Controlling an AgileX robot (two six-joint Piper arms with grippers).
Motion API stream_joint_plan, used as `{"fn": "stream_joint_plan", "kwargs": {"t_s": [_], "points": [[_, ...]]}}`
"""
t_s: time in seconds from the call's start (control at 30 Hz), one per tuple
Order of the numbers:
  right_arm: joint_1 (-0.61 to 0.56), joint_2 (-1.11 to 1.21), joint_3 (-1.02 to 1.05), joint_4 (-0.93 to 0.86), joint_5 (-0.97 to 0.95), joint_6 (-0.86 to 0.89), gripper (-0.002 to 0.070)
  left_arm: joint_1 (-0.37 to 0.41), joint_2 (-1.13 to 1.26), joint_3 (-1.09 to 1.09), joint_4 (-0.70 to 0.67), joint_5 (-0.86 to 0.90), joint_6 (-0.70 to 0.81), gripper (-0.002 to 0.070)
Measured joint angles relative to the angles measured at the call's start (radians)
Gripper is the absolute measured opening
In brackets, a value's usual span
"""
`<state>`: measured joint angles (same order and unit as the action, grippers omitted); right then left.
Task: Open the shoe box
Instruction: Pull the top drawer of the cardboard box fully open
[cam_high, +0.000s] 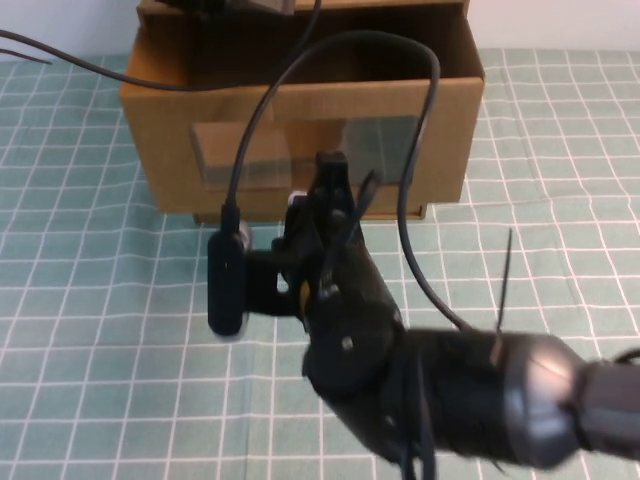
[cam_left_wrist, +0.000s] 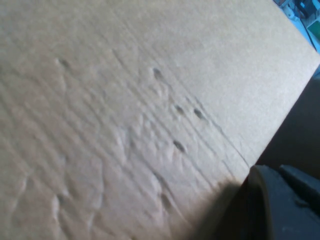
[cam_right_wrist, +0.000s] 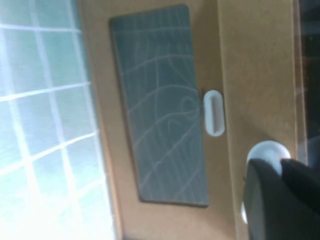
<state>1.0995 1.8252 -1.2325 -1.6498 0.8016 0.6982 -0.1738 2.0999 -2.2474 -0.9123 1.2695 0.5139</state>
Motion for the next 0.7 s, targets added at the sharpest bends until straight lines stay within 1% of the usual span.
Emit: {"fn": "stream_joint_plan", "kwargs": {"t_s": [0.3,0.43,0.53,0.6,0.67,0.7], "points": [[0.130,-0.085,0.151,0.045,0.066,0.100,0.0006,0.000,0.000,0.000,0.000,0.000,0.000,-0.0005],[0.148,-0.085,0.165,0.082,0.057,0.120,0.0006,0.000,0.000,0.000,0.000,0.000,0.000,-0.0005],[0.148,-0.085,0.168,0.075,0.056,0.172,0.0010,0.000,0.000,0.000,0.000,0.000,0.000,-0.0005],[0.148,-0.085,0.168,0.061,0.056,0.233,0.0029,0.000,0.000,0.000,0.001,-0.002,0.000,-0.0005],[0.148,-0.085,0.168,0.045,0.064,0.295,0.0075,0.000,0.000,0.000,0.001,-0.002,0.000,-0.0005],[0.149,-0.085,0.168,0.037,0.069,0.322,0.0113,0.000,0.000,0.000,0.001,-0.002,0.000,-0.0005]]}}
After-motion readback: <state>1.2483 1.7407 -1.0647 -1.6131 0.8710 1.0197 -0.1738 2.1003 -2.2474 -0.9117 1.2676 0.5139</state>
